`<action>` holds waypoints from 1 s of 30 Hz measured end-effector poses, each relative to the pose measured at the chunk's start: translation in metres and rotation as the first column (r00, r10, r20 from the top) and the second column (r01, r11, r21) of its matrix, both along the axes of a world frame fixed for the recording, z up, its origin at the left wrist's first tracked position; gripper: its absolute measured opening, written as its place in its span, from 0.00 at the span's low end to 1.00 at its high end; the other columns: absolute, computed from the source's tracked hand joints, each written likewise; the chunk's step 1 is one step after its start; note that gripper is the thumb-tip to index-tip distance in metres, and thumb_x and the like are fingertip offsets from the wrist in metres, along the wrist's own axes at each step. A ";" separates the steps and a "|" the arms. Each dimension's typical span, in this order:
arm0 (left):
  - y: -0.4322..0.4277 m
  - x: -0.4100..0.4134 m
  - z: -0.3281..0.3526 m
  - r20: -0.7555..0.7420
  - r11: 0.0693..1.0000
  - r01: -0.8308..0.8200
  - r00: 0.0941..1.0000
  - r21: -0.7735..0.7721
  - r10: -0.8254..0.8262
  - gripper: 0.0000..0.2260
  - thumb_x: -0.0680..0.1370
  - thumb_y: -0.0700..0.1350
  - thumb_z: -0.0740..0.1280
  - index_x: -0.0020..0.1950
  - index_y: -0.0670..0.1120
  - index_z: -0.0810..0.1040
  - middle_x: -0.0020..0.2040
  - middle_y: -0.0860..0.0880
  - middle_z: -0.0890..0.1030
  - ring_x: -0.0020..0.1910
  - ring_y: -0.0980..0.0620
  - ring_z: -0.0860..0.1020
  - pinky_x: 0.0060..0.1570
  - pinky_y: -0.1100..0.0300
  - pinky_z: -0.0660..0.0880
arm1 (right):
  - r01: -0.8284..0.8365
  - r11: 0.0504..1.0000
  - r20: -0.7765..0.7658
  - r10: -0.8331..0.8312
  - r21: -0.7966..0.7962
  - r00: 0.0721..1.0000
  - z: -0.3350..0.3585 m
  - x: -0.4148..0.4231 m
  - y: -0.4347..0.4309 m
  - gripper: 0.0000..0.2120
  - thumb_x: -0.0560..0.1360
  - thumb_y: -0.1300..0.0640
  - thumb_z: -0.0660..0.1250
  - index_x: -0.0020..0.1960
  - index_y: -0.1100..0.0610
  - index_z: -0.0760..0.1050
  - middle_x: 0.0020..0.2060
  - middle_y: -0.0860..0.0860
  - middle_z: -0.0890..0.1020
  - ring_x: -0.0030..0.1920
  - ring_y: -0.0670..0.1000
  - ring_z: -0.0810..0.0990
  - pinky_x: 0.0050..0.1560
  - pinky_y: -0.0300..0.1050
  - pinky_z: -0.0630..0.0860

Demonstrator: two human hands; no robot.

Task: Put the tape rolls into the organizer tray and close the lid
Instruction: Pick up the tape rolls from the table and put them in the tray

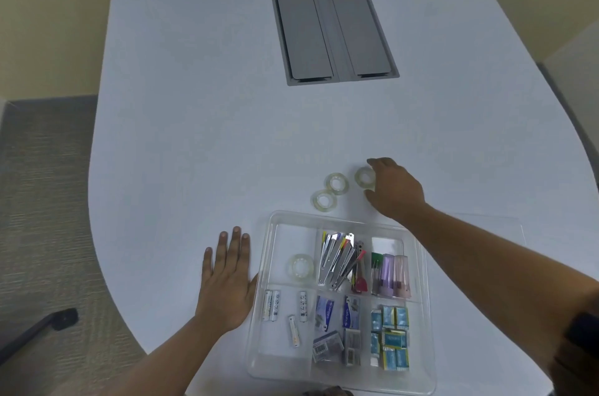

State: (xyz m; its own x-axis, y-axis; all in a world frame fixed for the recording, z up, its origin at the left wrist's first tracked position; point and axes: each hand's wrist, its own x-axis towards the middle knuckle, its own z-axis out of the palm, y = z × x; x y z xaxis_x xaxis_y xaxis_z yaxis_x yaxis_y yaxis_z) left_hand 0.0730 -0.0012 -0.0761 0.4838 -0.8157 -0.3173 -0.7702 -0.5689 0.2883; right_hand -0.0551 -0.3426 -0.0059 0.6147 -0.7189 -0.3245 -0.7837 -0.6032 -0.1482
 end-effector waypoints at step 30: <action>-0.003 0.004 -0.002 -0.004 0.995 0.043 0.999 0.088 -0.043 0.36 0.73 0.63 0.28 0.76 0.44 0.38 0.77 0.44 0.37 0.76 0.42 0.35 0.72 0.42 0.38 | -0.484 0.871 0.284 0.446 0.080 0.849 0.024 0.006 0.122 0.25 0.67 0.49 0.73 0.63 0.51 0.74 0.55 0.49 0.79 0.53 0.53 0.78 0.50 0.48 0.74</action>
